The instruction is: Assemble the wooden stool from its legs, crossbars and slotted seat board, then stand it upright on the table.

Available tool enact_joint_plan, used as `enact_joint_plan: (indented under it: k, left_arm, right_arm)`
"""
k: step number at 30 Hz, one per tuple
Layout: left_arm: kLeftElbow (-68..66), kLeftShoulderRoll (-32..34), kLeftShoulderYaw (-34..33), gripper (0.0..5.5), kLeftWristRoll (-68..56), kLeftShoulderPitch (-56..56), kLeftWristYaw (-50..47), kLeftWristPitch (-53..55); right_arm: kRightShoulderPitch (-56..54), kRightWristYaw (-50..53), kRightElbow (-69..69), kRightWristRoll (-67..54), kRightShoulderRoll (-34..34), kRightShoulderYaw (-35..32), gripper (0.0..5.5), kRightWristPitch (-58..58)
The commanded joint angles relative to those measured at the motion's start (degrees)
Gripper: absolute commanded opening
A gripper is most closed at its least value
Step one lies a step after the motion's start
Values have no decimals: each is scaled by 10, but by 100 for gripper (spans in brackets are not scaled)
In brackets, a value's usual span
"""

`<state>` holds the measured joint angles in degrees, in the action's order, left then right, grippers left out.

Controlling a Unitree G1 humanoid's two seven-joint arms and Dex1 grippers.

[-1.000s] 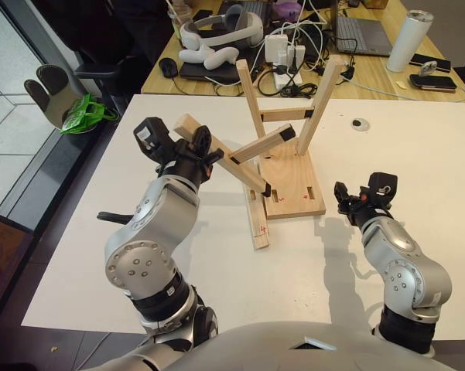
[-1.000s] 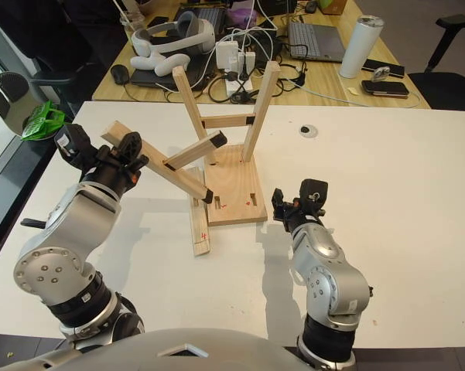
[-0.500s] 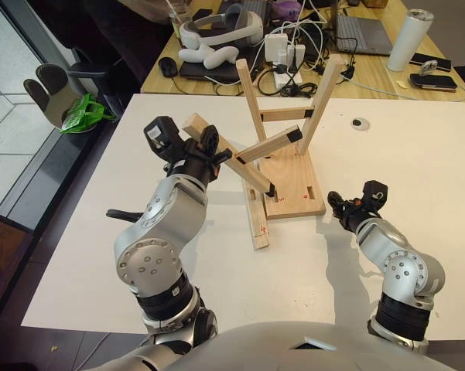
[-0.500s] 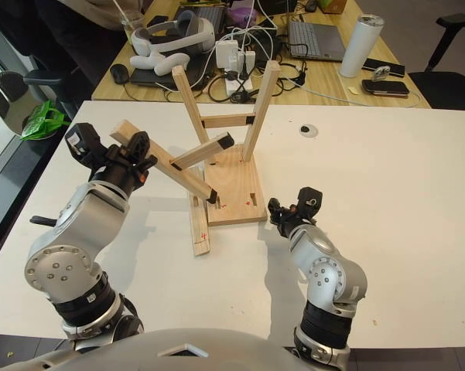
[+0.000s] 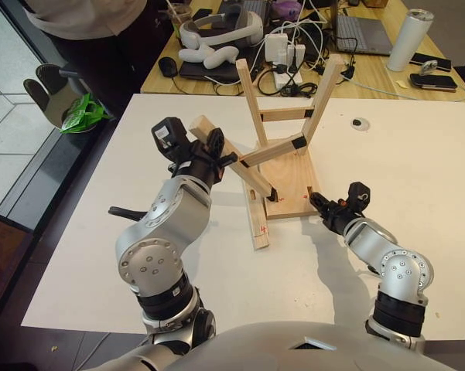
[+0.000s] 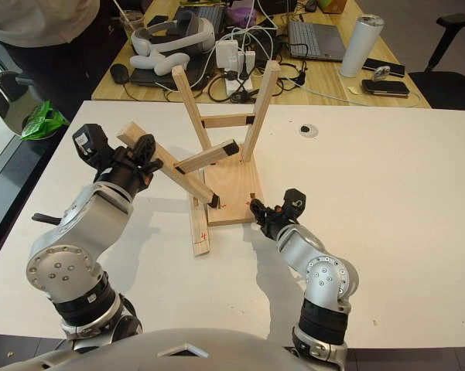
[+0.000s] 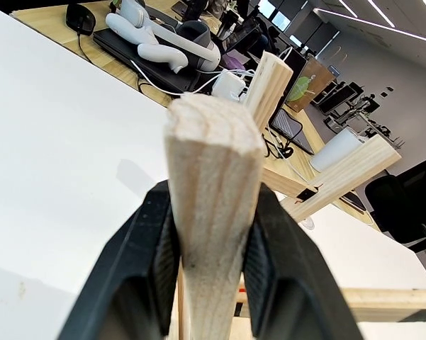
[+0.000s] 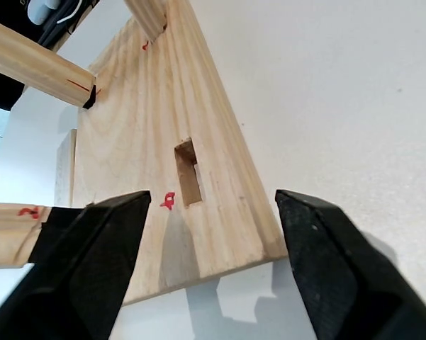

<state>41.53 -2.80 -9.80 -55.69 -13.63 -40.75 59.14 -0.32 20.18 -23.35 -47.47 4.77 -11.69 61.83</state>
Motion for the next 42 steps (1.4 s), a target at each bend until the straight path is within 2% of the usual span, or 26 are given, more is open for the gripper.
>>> enact_joint_plan:
  k: [1, 14, 24, 28, 32, 39, 42]
  left_arm:
    - [-12, 5, 11, 102, 22, -7, -7, 13]
    - [-27, 56, 26, 102, 97, -28, 38, 20]
    - [-6, 75, 60, 102, 174, -4, 75, 5]
    - [10, 80, 93, 102, 223, 7, 89, -8]
    - [21, 64, 123, 102, 260, 28, 97, -20]
    - [22, 40, 142, 102, 301, 37, 121, -21]
    - [28, 39, 147, 157, 318, 38, 134, -22]
  right_arm:
    - [-22, 33, 25, -46, 157, 29, 328, -38]
    - [-31, 53, 55, -117, 149, 103, 328, -105]
    - [-47, 87, 44, -155, 58, 94, 328, -146]
    - [-71, 100, 15, -66, -35, 79, 328, -166]
    - [-117, 69, -9, 40, -141, 65, 328, -163]
    - [-121, 30, -41, 143, -168, 72, 328, -190]
    - [-116, 12, -54, 174, -158, 84, 328, -205]
